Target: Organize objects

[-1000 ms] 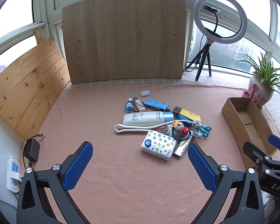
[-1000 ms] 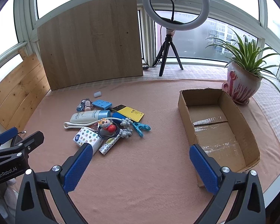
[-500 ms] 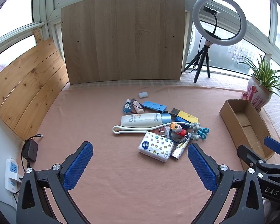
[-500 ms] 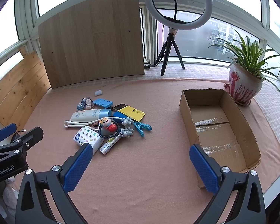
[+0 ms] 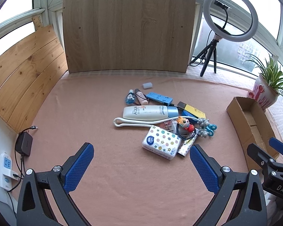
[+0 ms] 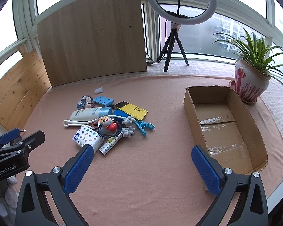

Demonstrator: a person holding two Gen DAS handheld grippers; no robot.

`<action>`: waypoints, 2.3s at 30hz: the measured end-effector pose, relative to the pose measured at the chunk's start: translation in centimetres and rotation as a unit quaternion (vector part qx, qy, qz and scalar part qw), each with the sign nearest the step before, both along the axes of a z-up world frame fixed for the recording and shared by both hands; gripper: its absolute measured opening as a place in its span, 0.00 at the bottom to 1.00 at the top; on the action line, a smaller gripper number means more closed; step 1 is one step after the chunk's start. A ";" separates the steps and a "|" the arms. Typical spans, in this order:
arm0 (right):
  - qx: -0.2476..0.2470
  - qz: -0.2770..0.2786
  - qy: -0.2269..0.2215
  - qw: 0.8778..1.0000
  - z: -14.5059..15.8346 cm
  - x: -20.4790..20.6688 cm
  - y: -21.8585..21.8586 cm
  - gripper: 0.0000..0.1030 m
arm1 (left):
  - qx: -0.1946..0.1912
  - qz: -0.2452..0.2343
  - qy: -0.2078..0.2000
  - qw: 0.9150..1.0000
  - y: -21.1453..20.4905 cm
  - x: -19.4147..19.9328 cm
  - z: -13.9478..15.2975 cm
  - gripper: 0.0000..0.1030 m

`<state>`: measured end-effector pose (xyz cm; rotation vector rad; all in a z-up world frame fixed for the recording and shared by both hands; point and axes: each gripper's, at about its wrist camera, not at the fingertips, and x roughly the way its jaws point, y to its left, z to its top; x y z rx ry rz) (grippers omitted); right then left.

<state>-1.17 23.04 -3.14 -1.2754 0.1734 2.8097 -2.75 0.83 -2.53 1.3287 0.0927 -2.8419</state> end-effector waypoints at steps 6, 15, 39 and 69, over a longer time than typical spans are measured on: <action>-0.008 0.005 -0.003 1.000 -0.4 -0.8 0.2 0.99 | -0.001 -0.004 -0.010 1.000 -0.1 -0.9 -0.9 1.00; -0.027 0.016 -0.016 0.999 -1.4 -2.9 0.5 0.99 | -0.007 -0.020 -0.026 0.999 1.0 -2.5 -2.5 1.00; -0.069 0.031 -0.073 0.994 -4.8 -8.2 1.4 0.92 | 0.020 -0.050 -0.091 0.994 1.5 -7.5 -8.3 0.99; -0.207 0.052 -0.210 0.954 -11.6 -12.7 -0.7 0.50 | 0.002 -0.114 -0.130 0.985 3.6 -10.5 -13.1 0.91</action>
